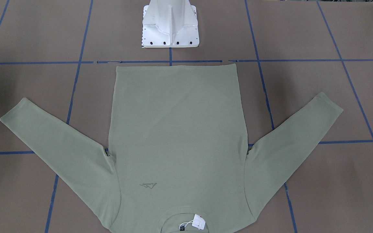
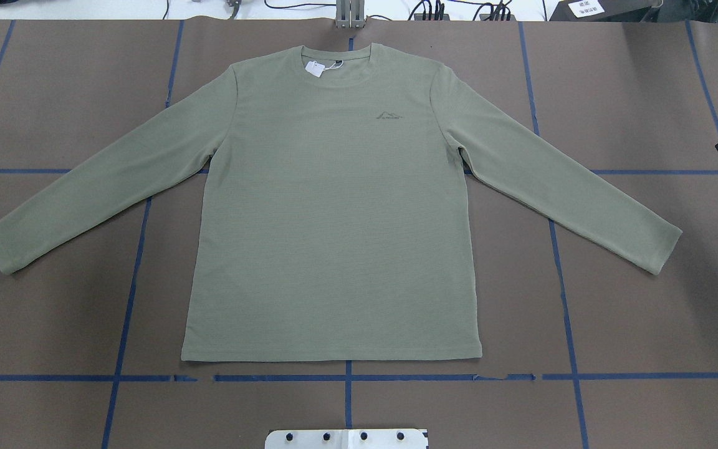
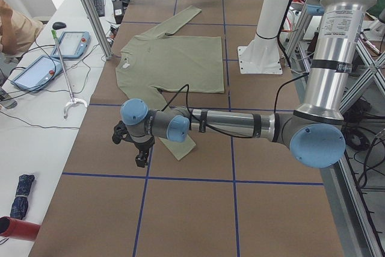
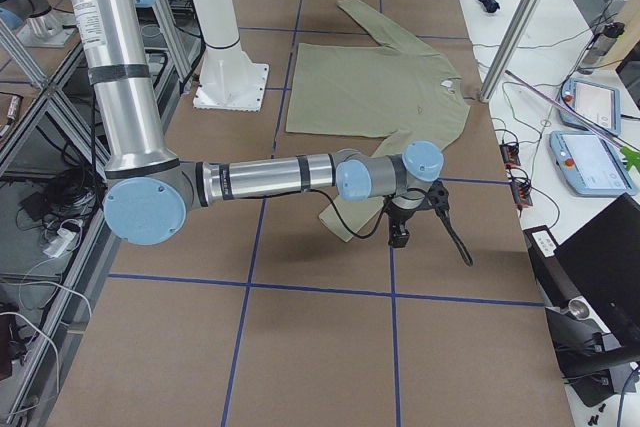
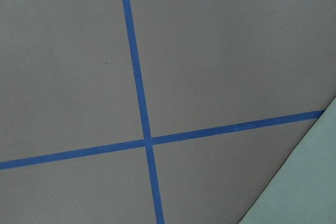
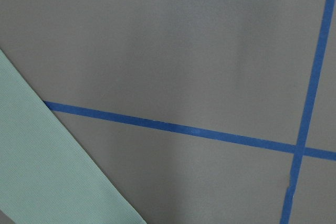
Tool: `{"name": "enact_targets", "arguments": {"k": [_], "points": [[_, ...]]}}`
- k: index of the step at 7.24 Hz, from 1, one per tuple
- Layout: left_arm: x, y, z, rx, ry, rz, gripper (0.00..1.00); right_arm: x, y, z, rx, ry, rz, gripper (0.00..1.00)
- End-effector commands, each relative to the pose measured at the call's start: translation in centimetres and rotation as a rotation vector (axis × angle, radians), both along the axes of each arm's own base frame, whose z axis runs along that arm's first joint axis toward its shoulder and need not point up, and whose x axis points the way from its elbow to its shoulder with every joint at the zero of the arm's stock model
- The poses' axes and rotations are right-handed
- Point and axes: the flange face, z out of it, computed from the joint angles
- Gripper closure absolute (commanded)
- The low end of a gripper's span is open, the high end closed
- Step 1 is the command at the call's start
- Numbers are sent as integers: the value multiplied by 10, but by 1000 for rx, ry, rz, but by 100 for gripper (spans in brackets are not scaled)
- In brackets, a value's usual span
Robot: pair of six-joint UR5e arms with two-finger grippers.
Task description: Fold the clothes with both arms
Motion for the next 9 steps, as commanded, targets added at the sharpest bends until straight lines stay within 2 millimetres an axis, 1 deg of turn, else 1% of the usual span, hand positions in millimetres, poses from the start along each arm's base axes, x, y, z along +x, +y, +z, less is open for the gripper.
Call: {"name": "enact_targets", "arguments": {"k": [1,2,3,4,5,6,7,8,9], "points": [[20,-5,-18,65,53,20,0,-39,15,12,-70,-15,91,0],[29,-5,-26,93,76,19,0,-60,24,15,-100,-26,117,0],[31,-5,-30,81,105,7,0,-63,39,23,-105,-49,148,0],[35,-5,-31,77,109,7,0,-61,61,35,-146,-83,227,0],[37,-5,-31,50,139,5,0,-69,78,38,-201,-126,306,1],[39,-3,-30,30,175,14,0,-75,85,53,-232,-141,332,1],[40,-2,-29,31,175,17,0,-84,77,76,-279,-118,338,1],[39,-3,-26,28,171,16,0,-88,75,76,-292,-116,342,4],[39,-3,-27,30,172,16,0,-95,77,75,-324,-118,351,11]]}}
